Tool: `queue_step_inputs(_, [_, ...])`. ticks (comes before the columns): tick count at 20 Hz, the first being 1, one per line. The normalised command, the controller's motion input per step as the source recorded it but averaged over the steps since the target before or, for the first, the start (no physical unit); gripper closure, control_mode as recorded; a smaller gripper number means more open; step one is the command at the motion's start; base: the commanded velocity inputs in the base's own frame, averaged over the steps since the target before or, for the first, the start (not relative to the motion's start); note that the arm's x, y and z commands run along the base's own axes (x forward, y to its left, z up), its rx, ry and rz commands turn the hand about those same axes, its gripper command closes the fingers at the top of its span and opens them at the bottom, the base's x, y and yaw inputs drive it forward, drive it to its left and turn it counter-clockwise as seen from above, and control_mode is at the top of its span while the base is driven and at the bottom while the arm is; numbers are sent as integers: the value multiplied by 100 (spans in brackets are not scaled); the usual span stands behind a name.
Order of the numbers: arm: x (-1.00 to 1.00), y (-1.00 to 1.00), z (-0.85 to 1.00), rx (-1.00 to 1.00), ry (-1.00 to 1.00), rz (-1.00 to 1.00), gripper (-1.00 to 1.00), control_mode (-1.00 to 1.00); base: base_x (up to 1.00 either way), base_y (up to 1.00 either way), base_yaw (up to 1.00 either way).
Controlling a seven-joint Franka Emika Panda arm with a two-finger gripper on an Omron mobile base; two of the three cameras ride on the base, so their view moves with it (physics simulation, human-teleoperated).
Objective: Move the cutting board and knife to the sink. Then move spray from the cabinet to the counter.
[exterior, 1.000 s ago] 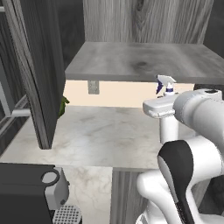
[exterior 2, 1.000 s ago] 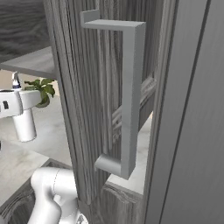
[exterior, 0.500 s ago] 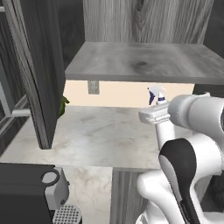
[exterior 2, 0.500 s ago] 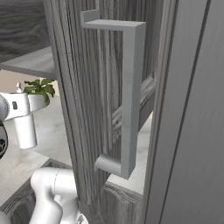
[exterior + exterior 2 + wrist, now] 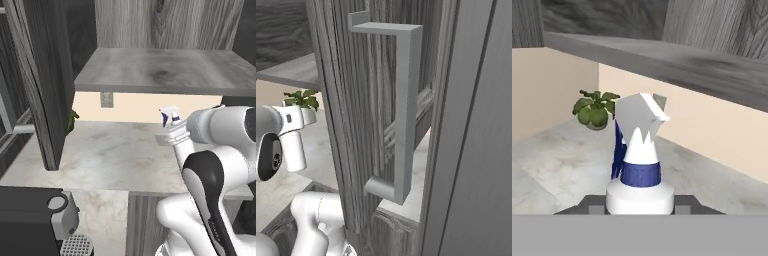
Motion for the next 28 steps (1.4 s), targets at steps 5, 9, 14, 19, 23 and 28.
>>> queue_step_inputs(5, [15,0,-89,0,-20,11,100,-100,0,0,0])
queue_step_inputs(9, [24,0,-92,0,-18,9,100,-100,0,0,0])
queue_step_inputs(14, [39,0,-80,4,-14,10,100,-100,0,0,0])
queue_step_inputs(19, [35,0,-81,8,-12,10,100,-100,0,0,0])
queue_step_inputs(23, [22,0,-69,10,-10,14,100,-100,0,0,0])
queue_step_inputs(28, [25,0,-53,11,-7,11,100,-100,0,0,0])
